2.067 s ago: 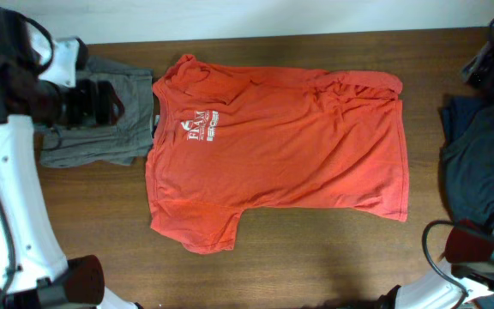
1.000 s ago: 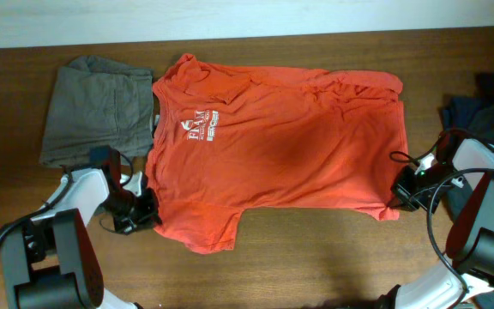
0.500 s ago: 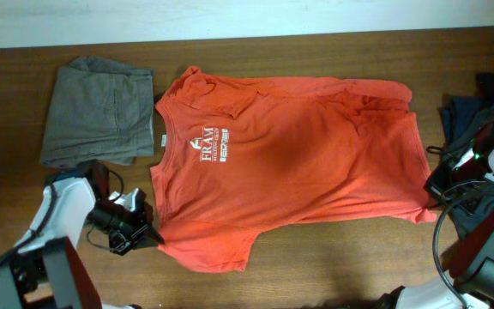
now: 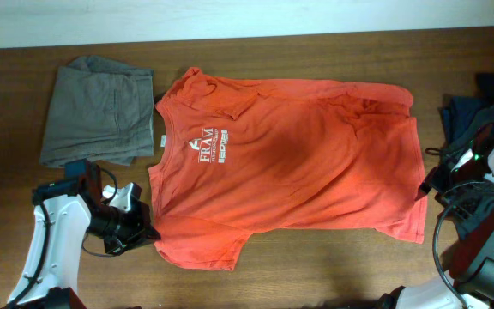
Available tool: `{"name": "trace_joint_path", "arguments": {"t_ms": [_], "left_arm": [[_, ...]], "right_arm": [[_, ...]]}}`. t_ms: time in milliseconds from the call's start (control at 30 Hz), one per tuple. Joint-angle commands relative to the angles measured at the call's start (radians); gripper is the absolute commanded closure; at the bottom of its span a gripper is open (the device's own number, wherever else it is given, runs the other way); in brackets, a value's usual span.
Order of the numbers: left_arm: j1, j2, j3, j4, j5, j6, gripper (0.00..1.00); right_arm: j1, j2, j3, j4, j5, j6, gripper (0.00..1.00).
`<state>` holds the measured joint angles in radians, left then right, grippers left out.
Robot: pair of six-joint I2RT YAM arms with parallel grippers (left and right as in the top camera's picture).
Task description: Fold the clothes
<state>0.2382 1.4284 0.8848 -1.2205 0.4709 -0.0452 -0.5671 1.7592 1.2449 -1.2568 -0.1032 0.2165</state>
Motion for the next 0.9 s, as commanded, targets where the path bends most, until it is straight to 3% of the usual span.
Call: {"name": "trace_joint_path", "arguments": {"t_ms": [0, 533, 700, 767, 867], "left_arm": [[0.007, -0.01, -0.011, 0.008, -0.007, 0.019, 1.0], [0.007, -0.01, -0.011, 0.009, -0.007, 0.019, 0.99], [0.007, -0.01, -0.011, 0.015, -0.007, 0.019, 0.99], [0.007, -0.01, -0.011, 0.015, -0.007, 0.019, 0.99], [0.007, -0.01, -0.011, 0.014, -0.006, 0.019, 0.99]], "right_arm": [[-0.003, -0.018, -0.056, 0.015, -0.036, 0.002, 0.37], [-0.084, -0.018, -0.333, 0.217, 0.007, 0.082, 0.39], [-0.144, -0.019, -0.332, 0.252, 0.006, 0.107, 0.87], [-0.17, -0.024, -0.313, 0.235, -0.003, 0.106, 0.96], [-0.176, -0.045, -0.282, 0.189, -0.047, 0.065, 0.96]]}}
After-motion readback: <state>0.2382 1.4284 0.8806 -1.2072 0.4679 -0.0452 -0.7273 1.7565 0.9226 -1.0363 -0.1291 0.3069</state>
